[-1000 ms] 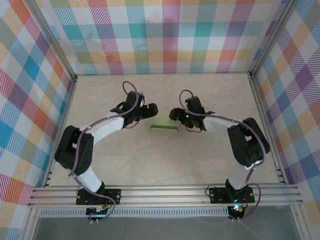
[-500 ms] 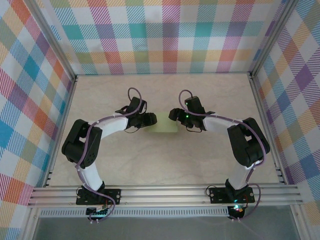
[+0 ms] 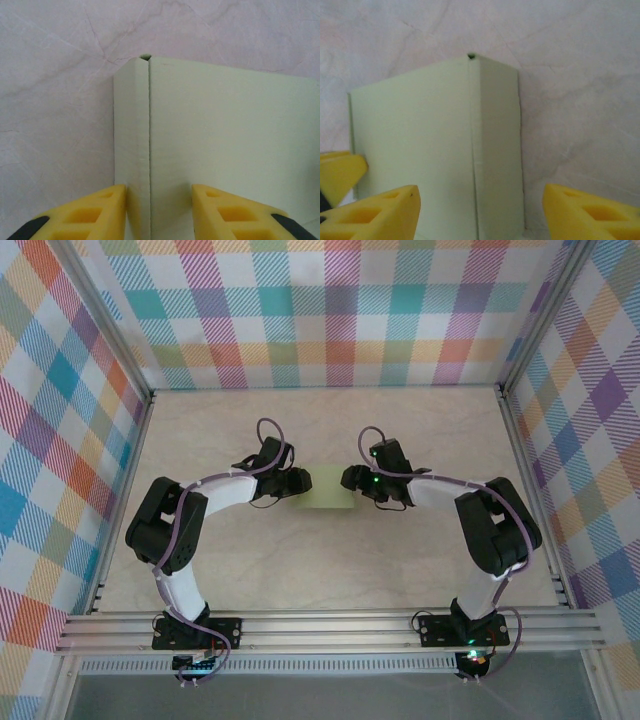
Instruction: Fold the paper box
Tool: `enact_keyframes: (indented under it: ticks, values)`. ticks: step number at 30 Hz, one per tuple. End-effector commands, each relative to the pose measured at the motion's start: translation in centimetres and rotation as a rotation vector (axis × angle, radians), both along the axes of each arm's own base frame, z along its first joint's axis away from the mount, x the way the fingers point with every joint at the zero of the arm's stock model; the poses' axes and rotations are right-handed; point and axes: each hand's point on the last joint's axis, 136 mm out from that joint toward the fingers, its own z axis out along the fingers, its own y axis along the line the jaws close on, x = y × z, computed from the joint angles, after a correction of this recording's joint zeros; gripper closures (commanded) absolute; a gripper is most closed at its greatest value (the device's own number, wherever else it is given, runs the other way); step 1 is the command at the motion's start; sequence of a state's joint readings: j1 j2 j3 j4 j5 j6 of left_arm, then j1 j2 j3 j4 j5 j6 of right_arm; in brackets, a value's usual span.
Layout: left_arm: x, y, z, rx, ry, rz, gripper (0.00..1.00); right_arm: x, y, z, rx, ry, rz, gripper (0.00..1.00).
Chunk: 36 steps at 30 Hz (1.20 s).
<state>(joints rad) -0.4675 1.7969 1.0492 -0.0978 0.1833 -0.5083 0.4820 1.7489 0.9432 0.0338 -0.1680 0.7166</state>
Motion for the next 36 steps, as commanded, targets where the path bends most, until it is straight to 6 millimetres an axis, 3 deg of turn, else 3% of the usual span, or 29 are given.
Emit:
enact_keyframes:
  ticks: [1, 4, 8, 13, 20, 25, 30, 36]
  values:
    - [-0.9, 0.8, -2.4, 0.036, 0.064, 0.005, 0.64, 0.0, 0.6, -1.0, 0.007, 0.008, 0.026, 0.41]
    - [-0.9, 0.8, -2.6, 0.034, 0.065, 0.004, 0.64, 0.0, 0.5, -1.5, -0.003, 0.028, 0.022, 0.47]
    - [-0.9, 0.7, -2.1, 0.03, 0.049, 0.0, 0.6, 0.3, 0.6, -0.5, 0.006, 0.008, 0.029, 0.5]
    - [-0.2, 0.6, 0.8, 0.003, -0.023, 0.004, 0.55, 0.6, 0.2, 1.0, 0.022, -0.016, 0.016, 0.53]
    - [0.8, 1.1, 4.2, -0.018, -0.082, 0.03, 0.44, 1.2, -0.7, 2.9, 0.123, -0.046, -0.034, 0.34]
    - [1.2, 2.1, 3.8, -0.054, -0.063, 0.056, 0.41, 1.3, -1.1, 2.6, 0.194, -0.022, -0.052, 0.32]
    - [0.9, 2.3, 2.6, -0.096, -0.034, 0.058, 0.52, 1.4, -0.9, 2.0, 0.225, -0.002, -0.047, 0.31]
    - [0.7, 2.3, 0.8, -0.105, 0.004, 0.055, 0.57, 1.3, -0.4, 1.7, 0.249, 0.012, -0.028, 0.31]
